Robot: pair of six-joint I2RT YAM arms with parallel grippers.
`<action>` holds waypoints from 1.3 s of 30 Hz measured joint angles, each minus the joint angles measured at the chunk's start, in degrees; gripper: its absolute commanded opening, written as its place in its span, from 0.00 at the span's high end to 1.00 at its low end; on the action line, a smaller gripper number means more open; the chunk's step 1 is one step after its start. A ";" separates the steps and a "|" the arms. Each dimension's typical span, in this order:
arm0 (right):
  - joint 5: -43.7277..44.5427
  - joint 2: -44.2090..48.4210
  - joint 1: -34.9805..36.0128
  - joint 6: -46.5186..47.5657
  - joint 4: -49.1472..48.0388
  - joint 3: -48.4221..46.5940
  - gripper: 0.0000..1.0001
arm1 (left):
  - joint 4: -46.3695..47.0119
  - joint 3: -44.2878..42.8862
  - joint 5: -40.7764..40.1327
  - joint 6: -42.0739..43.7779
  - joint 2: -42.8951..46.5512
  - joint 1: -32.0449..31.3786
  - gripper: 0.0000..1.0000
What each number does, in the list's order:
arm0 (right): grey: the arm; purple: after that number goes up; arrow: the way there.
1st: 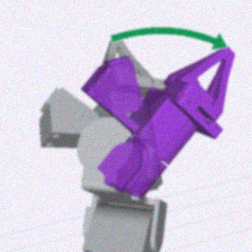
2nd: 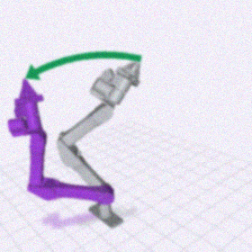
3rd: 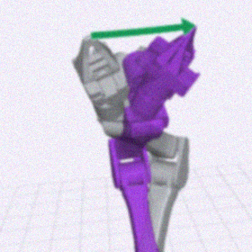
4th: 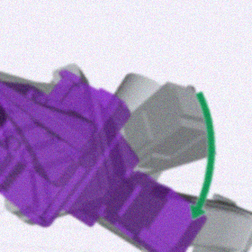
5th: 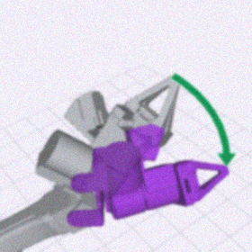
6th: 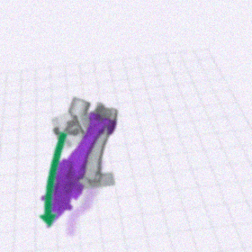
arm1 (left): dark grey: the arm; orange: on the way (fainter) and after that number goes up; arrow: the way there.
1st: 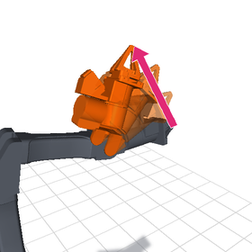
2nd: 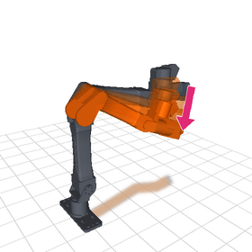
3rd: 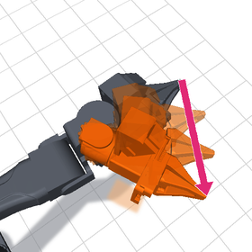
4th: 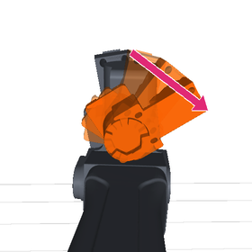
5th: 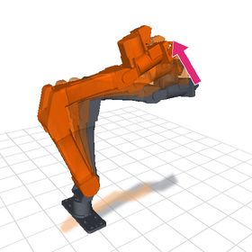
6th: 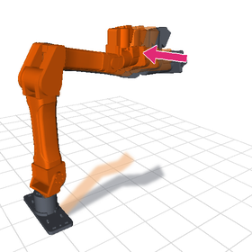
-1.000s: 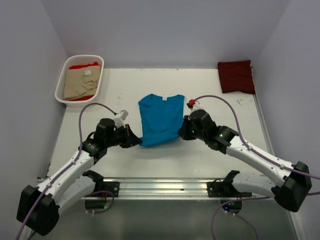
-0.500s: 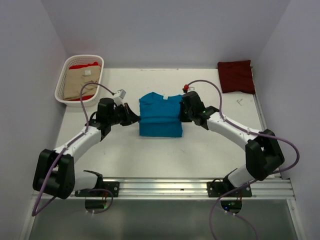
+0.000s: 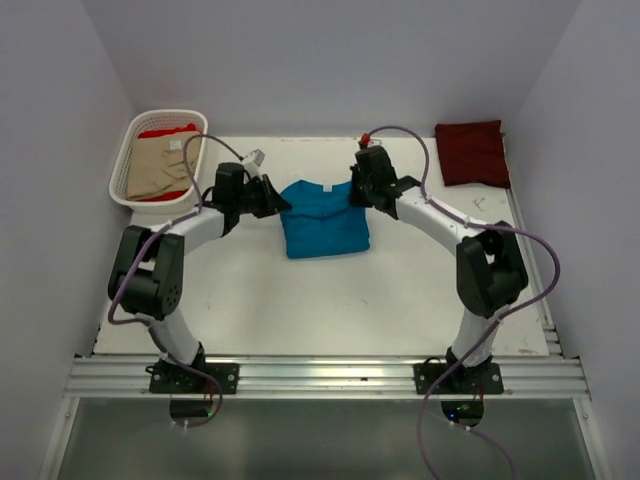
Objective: Fold and stack the t-shirts
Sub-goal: Fold the tshirt
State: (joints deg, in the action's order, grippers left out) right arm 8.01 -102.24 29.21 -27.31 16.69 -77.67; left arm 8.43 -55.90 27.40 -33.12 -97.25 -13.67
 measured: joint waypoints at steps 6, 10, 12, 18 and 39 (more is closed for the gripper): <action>-0.26 -21.94 -2.19 0.31 5.11 -29.79 0.15 | -0.94 -22.53 -0.24 0.20 -18.53 2.93 0.00; -1.49 -38.29 -4.63 1.03 9.29 -54.62 0.01 | -1.07 -32.33 -1.75 -1.75 -24.46 5.73 0.00; -1.27 -38.58 -5.77 1.57 9.79 -53.57 0.01 | -0.70 -32.33 -2.47 -1.81 -23.56 7.19 0.00; -0.11 -26.01 -7.34 2.60 6.71 -32.74 0.01 | 0.61 -27.30 -2.75 -1.77 -17.25 8.72 0.00; -20.52 -5.77 -11.65 -7.13 -7.61 9.40 0.93 | 4.42 -0.44 13.55 -1.86 -11.56 8.41 0.00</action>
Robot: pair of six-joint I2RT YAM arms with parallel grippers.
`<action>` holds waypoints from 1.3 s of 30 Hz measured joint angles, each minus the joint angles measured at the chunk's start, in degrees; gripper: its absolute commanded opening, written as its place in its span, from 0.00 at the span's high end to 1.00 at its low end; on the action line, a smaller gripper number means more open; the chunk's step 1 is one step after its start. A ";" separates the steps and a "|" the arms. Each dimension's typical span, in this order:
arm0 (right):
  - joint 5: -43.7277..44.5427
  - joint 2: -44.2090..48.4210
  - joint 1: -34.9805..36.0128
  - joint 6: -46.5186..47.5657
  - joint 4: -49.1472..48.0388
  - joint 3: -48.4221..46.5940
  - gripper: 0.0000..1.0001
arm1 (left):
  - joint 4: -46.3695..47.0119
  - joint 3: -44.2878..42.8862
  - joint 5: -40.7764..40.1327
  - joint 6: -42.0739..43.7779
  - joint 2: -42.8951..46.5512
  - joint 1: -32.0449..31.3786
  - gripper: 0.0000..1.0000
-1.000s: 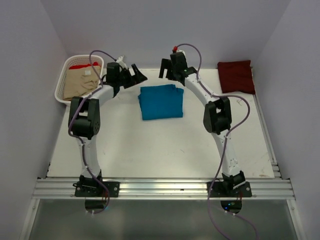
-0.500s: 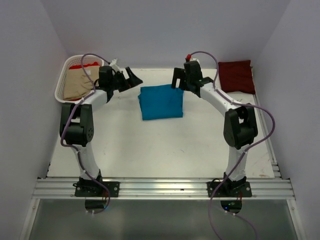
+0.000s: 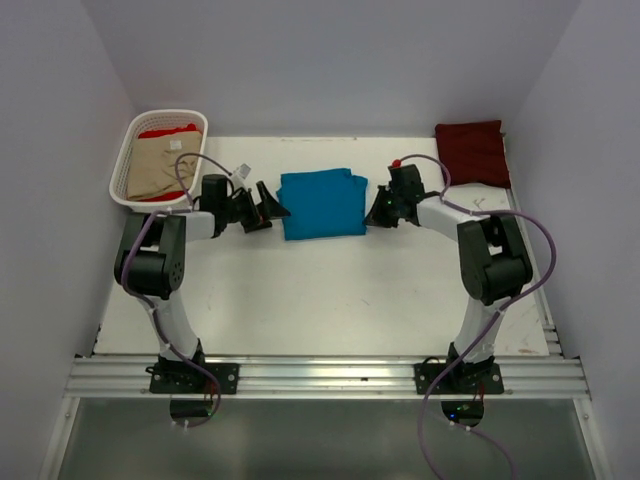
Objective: Fold and stack the t-shirts
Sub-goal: Fold the tshirt
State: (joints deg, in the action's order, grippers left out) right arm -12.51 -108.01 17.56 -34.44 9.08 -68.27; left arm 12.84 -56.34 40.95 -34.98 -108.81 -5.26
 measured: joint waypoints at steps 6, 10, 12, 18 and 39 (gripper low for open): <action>-2.80 0.09 -0.42 0.76 0.37 -3.54 0.56 | 1.31 -2.60 2.43 -0.81 -2.73 0.02 0.00; -3.08 1.79 -0.24 1.14 -0.31 -2.08 0.53 | -0.28 -5.07 2.49 -0.74 -5.09 0.04 0.00; -1.90 3.48 -0.26 1.55 0.04 -0.31 0.53 | -2.19 -7.56 1.18 -0.28 -6.23 -0.07 0.00; 0.70 6.10 -0.26 3.10 0.70 0.96 0.48 | -5.51 -14.40 -1.86 0.09 -9.90 -1.18 0.00; -7.41 -14.60 -6.21 2.34 -1.57 -16.79 0.11 | -2.47 -17.33 -0.74 -0.63 -13.25 -3.67 0.00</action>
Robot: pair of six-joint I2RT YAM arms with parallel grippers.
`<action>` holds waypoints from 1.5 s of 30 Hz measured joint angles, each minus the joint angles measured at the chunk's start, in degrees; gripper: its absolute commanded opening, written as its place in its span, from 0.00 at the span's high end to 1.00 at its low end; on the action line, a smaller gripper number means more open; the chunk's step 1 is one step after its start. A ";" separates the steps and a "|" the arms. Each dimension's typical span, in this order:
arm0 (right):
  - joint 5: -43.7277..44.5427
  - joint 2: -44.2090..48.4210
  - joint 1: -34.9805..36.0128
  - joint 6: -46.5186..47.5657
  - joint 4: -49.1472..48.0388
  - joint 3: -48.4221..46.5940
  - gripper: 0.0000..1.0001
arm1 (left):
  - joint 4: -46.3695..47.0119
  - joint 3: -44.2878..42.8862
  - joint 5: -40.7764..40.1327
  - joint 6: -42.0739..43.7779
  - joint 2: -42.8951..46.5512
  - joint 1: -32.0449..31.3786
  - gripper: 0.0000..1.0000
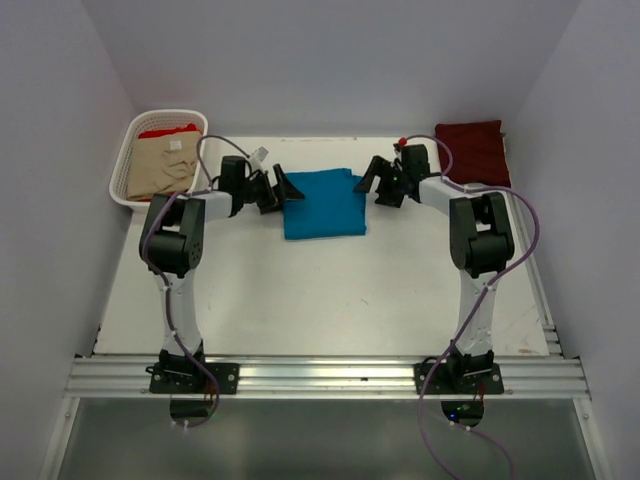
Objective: Fold and stack the t-shirts
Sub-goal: Fold the tshirt, then neatly place the folded tshirt into the bin
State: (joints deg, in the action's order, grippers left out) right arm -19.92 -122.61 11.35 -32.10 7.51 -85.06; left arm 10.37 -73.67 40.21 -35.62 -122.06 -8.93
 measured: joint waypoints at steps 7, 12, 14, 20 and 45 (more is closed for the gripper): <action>-6.93 -2.73 -0.39 -3.63 -6.62 -0.31 0.11 | 0.26 -5.35 2.60 -1.40 -4.20 -0.24 0.00; -9.64 -2.91 0.59 -4.92 -11.98 2.34 0.11 | 0.24 -7.48 2.84 -1.86 -5.64 -0.87 0.00; -9.86 -2.47 1.14 -5.03 -14.10 3.87 0.11 | 0.31 -7.58 2.75 -1.86 -5.73 -1.09 0.00; -10.08 -0.63 2.71 -5.44 -16.63 8.04 0.25 | 2.38 -6.49 2.64 -2.34 -5.64 -1.38 0.00; -15.02 -6.27 7.23 -15.72 -23.74 8.04 1.00 | 12.02 1.46 3.10 -4.39 -3.26 -3.19 0.00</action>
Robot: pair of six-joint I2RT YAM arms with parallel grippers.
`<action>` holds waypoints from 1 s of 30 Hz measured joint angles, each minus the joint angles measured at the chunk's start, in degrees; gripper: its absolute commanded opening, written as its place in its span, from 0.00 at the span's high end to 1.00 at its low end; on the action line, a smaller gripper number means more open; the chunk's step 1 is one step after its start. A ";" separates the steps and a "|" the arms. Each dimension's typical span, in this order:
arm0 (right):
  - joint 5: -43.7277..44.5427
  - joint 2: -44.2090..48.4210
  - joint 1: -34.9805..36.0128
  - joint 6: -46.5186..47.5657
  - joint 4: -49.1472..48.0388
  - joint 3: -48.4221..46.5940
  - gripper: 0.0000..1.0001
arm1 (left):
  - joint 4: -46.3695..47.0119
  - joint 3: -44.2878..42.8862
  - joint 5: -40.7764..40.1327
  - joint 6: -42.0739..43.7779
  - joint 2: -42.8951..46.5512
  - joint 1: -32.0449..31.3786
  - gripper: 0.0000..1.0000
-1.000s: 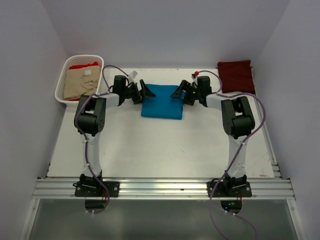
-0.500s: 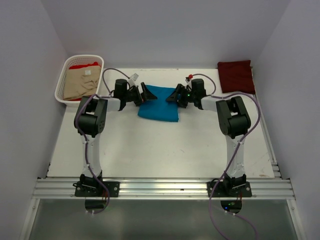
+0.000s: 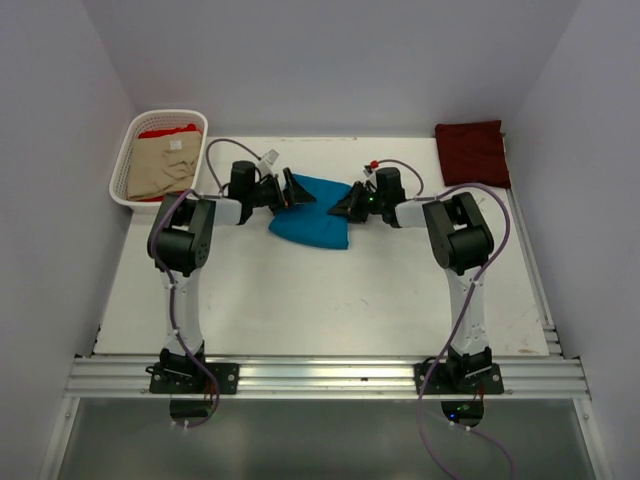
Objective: Fold and stack the t-shirts
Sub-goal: Neatly place the folded tshirt into the bin
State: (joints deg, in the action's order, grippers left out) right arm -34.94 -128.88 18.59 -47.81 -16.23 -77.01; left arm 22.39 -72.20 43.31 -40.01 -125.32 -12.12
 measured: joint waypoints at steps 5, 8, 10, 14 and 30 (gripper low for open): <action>-3.72 1.14 -1.03 -7.50 -10.97 7.63 1.00 | -0.48 1.70 0.33 0.09 1.40 0.11 0.00; -6.43 1.07 -2.03 -16.09 -21.11 11.76 1.00 | -2.27 3.23 0.46 0.31 3.13 0.50 0.00; -7.91 0.46 -2.56 -23.19 -29.51 12.57 1.00 | -3.72 3.98 0.48 0.57 4.13 0.94 0.00; -8.59 -3.96 -3.04 -40.52 -46.84 9.44 1.00 | -6.99 5.86 0.33 0.81 6.62 2.16 0.00; -2.03 0.31 -8.35 -49.03 -56.06 5.38 1.00 | -16.61 14.32 -1.86 2.19 19.45 4.17 0.00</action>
State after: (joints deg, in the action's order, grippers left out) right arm -36.97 -128.57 10.24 -96.84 -72.29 -71.64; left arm 5.78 -57.89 41.45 -37.82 -105.86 -7.94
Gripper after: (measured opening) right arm 0.136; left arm 0.997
